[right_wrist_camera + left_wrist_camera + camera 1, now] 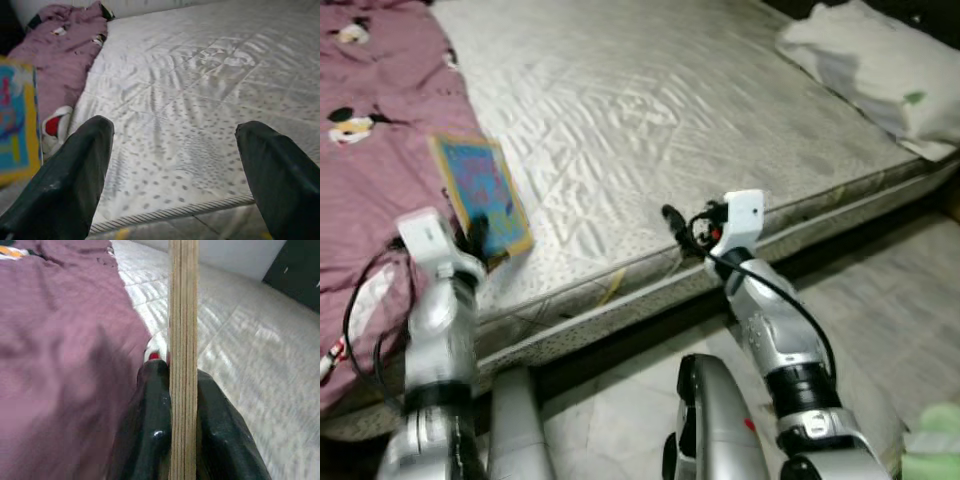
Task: Clean up the room
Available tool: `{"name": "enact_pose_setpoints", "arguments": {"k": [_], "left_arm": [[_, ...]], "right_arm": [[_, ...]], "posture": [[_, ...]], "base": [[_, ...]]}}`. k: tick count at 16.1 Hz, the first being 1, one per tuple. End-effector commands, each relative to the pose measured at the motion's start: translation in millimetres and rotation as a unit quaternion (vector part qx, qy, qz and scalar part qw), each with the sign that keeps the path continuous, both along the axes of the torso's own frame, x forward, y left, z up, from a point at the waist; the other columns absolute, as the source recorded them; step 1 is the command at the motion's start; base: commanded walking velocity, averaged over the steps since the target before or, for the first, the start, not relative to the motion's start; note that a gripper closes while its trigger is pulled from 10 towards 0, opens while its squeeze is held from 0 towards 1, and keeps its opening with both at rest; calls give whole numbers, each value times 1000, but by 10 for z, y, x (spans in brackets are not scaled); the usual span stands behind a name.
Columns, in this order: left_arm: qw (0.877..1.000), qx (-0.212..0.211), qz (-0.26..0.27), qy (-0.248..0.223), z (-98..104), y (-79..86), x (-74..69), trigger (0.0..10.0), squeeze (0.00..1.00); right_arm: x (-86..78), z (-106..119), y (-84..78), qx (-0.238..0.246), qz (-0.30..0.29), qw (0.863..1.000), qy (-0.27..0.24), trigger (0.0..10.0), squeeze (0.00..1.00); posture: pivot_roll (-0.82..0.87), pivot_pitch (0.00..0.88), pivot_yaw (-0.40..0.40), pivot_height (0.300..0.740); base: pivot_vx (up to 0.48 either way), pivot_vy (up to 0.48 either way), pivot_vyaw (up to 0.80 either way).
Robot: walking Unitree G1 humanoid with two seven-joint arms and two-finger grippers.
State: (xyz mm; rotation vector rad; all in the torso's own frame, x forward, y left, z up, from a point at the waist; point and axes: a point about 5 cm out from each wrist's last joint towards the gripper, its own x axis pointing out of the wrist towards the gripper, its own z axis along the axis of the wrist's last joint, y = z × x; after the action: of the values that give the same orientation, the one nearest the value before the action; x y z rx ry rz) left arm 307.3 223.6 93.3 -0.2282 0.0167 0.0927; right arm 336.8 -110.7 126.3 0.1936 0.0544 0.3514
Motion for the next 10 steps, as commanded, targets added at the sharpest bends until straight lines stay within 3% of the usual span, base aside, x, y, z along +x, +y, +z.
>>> {"name": "enact_pose_setpoints", "arguments": {"k": [1,6,7,8,10], "left_arm": [[999,32,-3,-29,168,-66,-30,0,0],[996,74,-9,-43,304,-227,-154,0,0],[995,88,-3,-46,334,-231,-155,6745,0],[992,118,23,-49,378,-211,-167,10000,0],[991,118,60,-36,359,-151,-205,10000,0]], "right_arm": [[40,-31,-31,12,-16,1000,9,10000,0],[145,47,48,1,-32,999,-12,10000,0],[149,59,29,0,-39,999,-17,10000,0],[168,124,9,-20,-50,997,-47,10000,0],[189,125,65,-31,-46,997,-54,10000,0]], "posture": [[123,0,-33,526],[137,0,-45,526],[150,0,-56,526],[159,0,-65,526],[172,0,-73,549]], "base": [[0,0,0],[0,0,0],[0,0,0],[0,0,0],[0,0,0]]}}
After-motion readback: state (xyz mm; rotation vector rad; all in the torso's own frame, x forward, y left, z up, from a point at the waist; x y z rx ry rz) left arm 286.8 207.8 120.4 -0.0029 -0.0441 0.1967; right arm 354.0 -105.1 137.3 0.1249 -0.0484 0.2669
